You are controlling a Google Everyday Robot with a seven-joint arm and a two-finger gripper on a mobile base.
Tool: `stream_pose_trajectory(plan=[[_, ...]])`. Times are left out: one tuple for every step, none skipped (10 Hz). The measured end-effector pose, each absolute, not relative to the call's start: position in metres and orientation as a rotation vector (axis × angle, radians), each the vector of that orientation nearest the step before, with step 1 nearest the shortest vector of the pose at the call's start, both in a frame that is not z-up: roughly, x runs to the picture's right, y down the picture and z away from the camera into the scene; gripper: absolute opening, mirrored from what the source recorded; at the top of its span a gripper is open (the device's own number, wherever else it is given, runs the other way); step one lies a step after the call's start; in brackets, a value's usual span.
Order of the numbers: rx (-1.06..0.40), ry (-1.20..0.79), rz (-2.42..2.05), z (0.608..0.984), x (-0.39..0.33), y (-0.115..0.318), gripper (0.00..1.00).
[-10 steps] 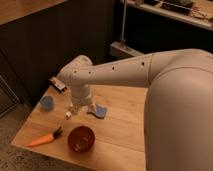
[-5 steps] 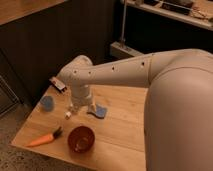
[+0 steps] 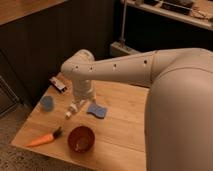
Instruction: Place the white sponge in the ceramic bowl
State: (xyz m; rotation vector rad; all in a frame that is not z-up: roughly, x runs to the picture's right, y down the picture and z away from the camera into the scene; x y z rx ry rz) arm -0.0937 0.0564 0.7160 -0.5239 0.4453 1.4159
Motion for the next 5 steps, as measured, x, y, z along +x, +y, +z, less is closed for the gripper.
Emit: stream_pose_trajectory(plan=[[-0.504, 0.430, 1.395, 0.721, -0.086, 0.044, 0.65], [-0.494, 0.416, 1.368, 0.725, -0.082, 0.036, 0.65], [-0.489, 0.381, 1.290, 0.733, -0.074, 0.024, 0.65], [-0.500, 0.358, 1.235, 0.736, -0.071, 0.020, 0.65], [-0.524, 0.326, 1.178, 0.741, -0.068, 0.018, 0.65]])
